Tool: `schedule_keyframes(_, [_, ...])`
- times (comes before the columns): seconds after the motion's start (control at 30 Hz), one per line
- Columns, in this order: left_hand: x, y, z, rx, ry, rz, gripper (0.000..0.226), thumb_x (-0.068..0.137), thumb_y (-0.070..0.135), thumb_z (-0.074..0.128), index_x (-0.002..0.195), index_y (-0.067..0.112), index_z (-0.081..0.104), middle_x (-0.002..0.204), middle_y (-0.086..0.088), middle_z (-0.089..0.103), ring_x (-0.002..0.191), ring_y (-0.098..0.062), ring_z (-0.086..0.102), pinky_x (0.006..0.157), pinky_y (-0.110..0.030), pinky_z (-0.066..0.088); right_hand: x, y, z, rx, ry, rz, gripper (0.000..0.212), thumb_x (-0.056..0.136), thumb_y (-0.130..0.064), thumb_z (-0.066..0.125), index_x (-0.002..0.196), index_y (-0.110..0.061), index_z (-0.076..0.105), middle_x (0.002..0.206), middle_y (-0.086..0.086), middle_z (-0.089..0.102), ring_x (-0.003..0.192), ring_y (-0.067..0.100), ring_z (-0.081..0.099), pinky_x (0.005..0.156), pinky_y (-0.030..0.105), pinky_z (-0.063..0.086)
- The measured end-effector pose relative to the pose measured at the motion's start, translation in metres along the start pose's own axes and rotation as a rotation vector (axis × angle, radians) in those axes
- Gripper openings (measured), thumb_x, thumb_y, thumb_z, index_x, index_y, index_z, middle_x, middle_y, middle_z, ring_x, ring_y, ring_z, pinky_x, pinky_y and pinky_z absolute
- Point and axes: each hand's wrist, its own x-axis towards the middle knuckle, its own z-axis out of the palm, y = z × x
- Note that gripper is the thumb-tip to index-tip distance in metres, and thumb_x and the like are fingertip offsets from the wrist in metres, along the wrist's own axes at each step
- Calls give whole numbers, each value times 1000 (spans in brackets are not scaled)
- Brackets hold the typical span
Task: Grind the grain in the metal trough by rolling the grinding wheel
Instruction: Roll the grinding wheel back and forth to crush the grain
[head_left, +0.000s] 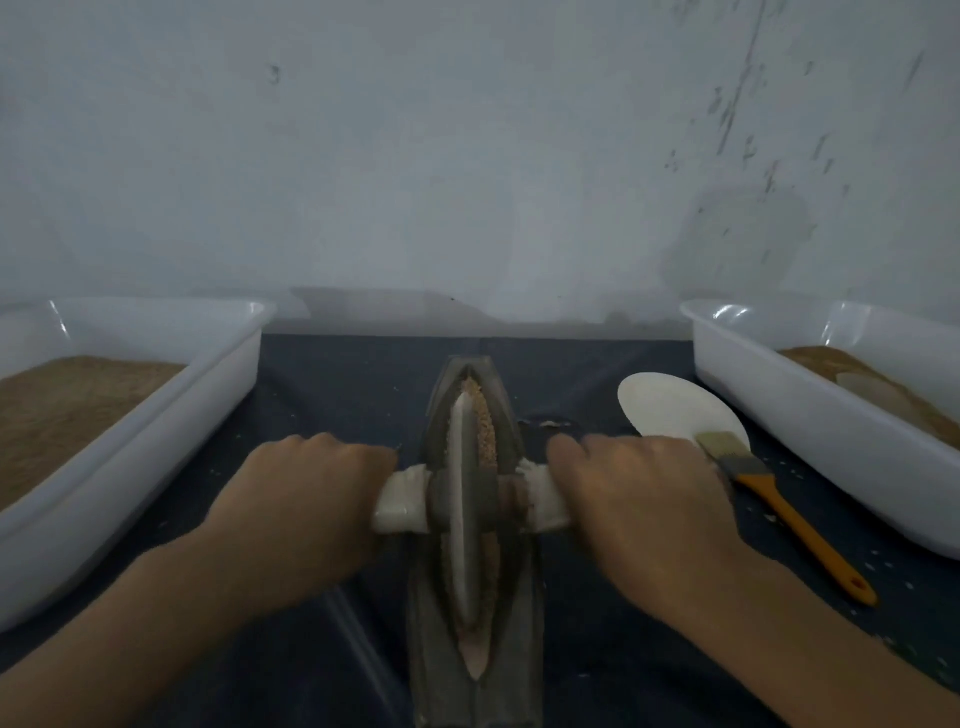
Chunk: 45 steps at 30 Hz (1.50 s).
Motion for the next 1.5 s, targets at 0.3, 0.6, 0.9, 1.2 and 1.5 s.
schedule_keyframes(0.3, [33, 1, 20, 174, 169, -14, 40, 70, 42, 67, 72, 30, 29, 61, 6, 52, 56, -20, 58, 48, -28, 22, 31, 14, 47, -12, -93, 67, 30, 69, -25, 73, 76, -22, 44, 63, -3, 57, 52, 24, 55, 46, 29, 26])
schedule_keyframes(0.6, [44, -3, 24, 92, 53, -95, 26, 80, 46, 54, 75, 31, 32, 66, 8, 45, 62, -16, 51, 54, -29, 28, 46, 16, 46, -20, -108, 54, 27, 74, -27, 71, 83, -22, 46, 72, -2, 61, 61, 22, 59, 45, 27, 14])
schedule_keyframes(0.9, [-4, 5, -6, 84, -20, 17, 38, 63, 55, 65, 75, 35, 35, 60, 10, 43, 65, -12, 61, 51, -29, 25, -5, 2, 2, 42, -22, 6, 39, 40, -18, 81, 64, -20, 51, 50, -2, 50, 38, 20, 47, 40, 24, 23])
schedule_keyframes(1.2, [64, -9, 41, 10, 71, -175, 23, 80, 44, 55, 76, 30, 36, 64, 8, 39, 59, -18, 50, 53, -29, 31, 80, 19, 62, -23, -97, 66, 18, 78, -13, 62, 91, -17, 51, 86, 3, 64, 74, 25, 61, 58, 31, 30])
schedule_keyframes(1.5, [17, -5, 8, 48, -105, -8, 25, 71, 55, 49, 81, 39, 33, 69, 8, 40, 81, -12, 61, 59, -30, 37, 10, 10, 21, 110, -38, -20, 42, 47, -33, 84, 72, -24, 52, 56, -5, 54, 42, 14, 49, 43, 25, 25])
